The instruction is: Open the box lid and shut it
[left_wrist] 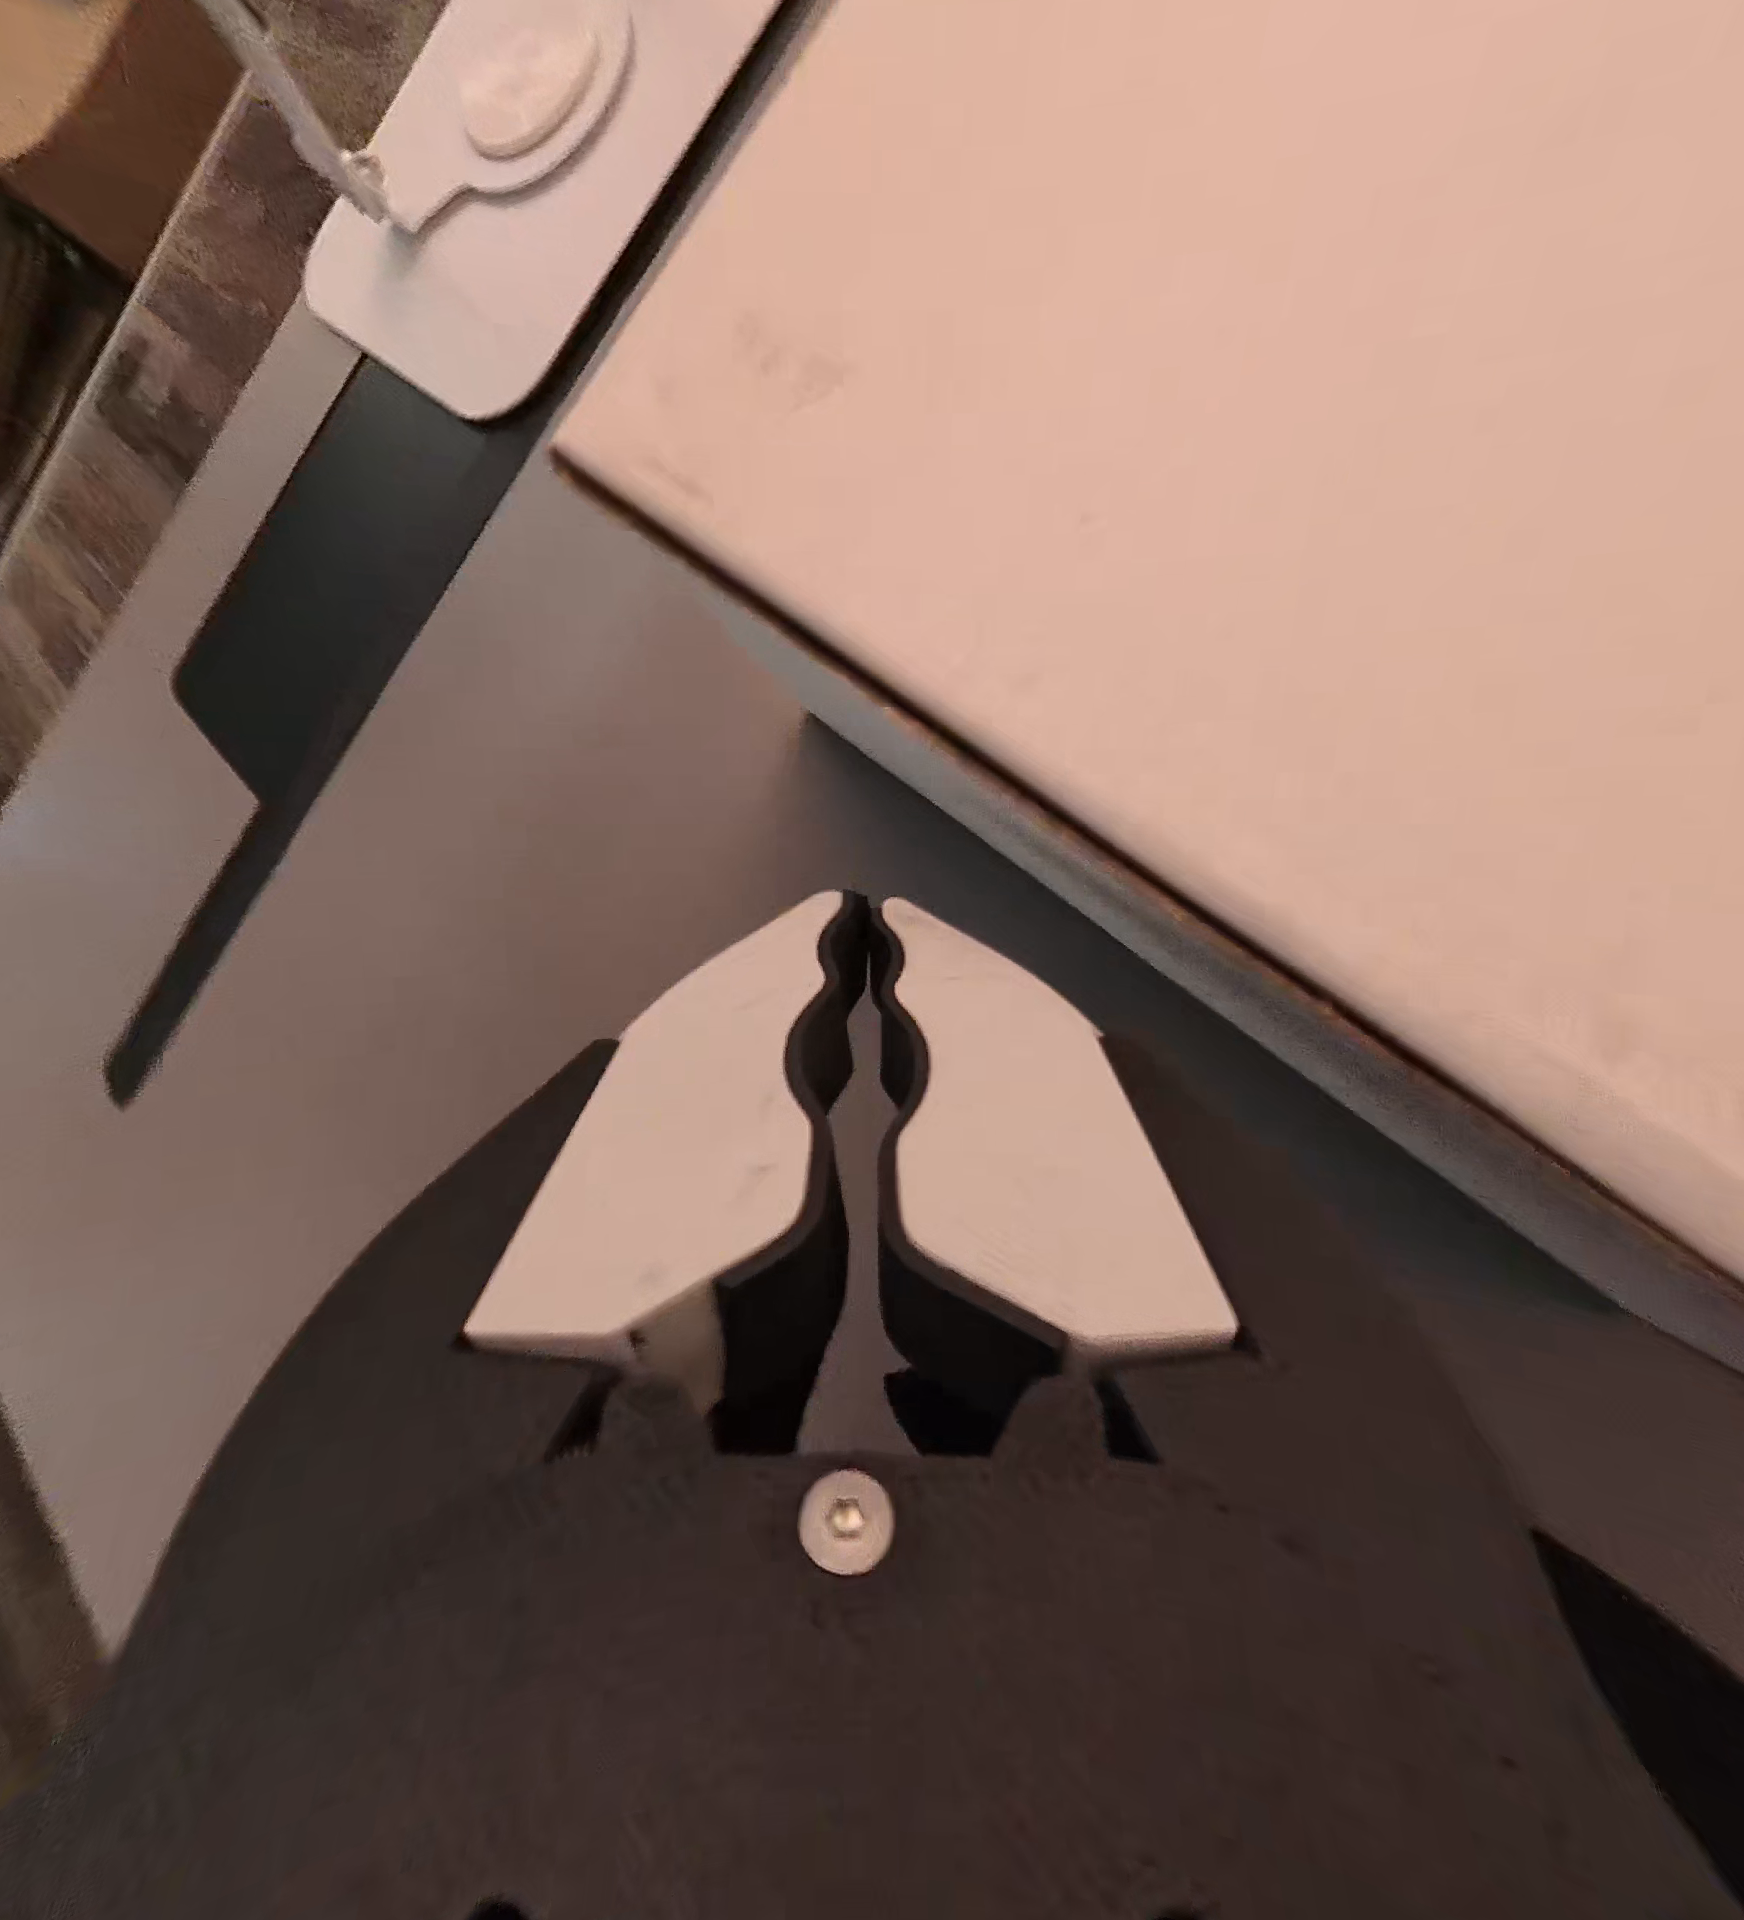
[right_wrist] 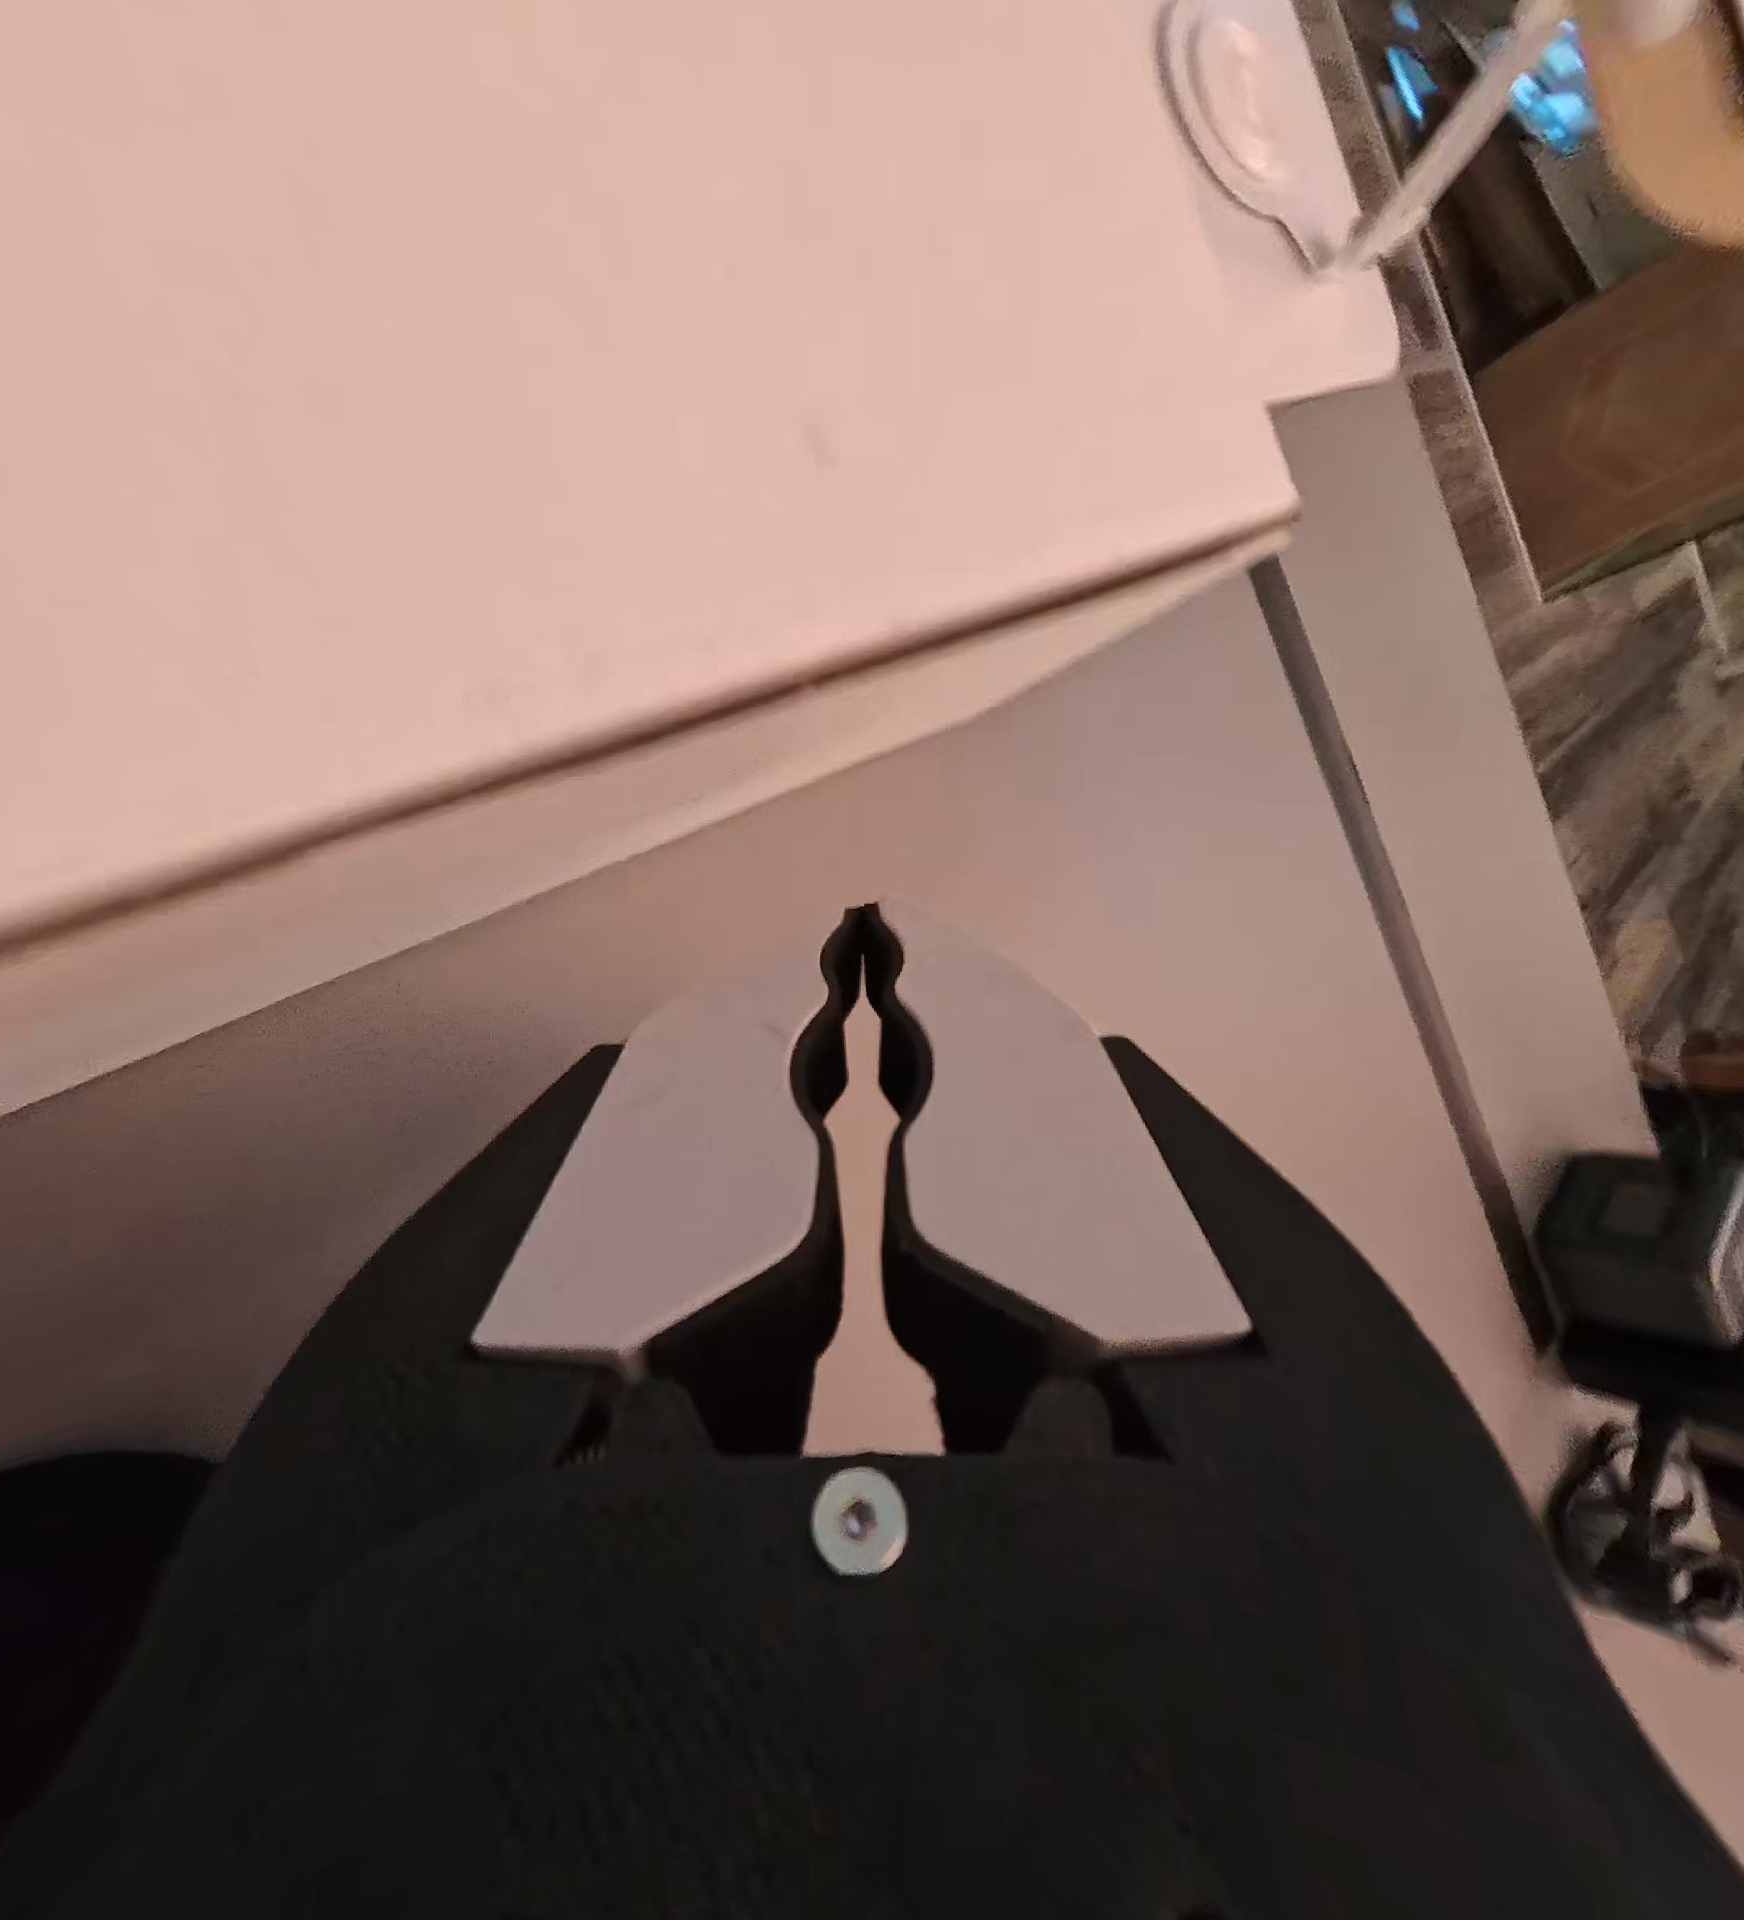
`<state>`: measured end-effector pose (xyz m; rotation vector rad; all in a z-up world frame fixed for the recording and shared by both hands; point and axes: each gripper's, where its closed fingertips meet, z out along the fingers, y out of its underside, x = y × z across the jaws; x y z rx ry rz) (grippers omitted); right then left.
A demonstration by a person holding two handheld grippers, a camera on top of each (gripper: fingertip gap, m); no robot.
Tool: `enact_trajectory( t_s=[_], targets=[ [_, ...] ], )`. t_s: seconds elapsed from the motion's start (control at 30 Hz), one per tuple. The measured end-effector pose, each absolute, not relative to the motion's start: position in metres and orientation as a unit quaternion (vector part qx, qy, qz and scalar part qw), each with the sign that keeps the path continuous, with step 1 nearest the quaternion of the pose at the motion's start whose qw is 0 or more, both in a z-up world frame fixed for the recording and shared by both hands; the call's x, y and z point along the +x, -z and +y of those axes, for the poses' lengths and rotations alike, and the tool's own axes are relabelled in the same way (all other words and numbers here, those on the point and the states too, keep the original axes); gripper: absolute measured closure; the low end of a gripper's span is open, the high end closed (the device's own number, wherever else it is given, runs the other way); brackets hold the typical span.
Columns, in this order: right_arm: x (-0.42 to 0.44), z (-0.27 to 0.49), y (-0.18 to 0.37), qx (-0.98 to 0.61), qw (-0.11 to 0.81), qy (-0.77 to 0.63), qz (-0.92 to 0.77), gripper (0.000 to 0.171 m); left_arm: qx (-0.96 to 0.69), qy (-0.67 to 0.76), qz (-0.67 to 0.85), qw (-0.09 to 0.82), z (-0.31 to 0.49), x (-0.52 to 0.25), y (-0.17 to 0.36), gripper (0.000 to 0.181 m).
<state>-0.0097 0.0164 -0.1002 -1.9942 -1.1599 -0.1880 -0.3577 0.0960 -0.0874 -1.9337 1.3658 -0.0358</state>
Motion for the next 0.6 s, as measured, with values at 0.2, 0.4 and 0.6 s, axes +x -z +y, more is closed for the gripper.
enact_trajectory(
  t_s=[0.2,0.4,0.6],
  targets=[
    [-0.029,0.021,0.098,-0.761,0.392,0.105,-0.507,0.171,-0.702,-0.021,0.614,0.36,0.087,-0.336,0.088,0.181],
    [0.015,0.053,0.094,-0.79,0.358,0.098,-0.488,0.17,-0.7,-0.083,0.606,0.37,0.144,-0.363,0.077,0.181],
    [-0.019,0.079,0.095,-0.788,0.333,0.027,-0.518,0.171,-0.688,-0.041,0.64,0.34,0.154,-0.328,0.093,0.181]
  ],
)
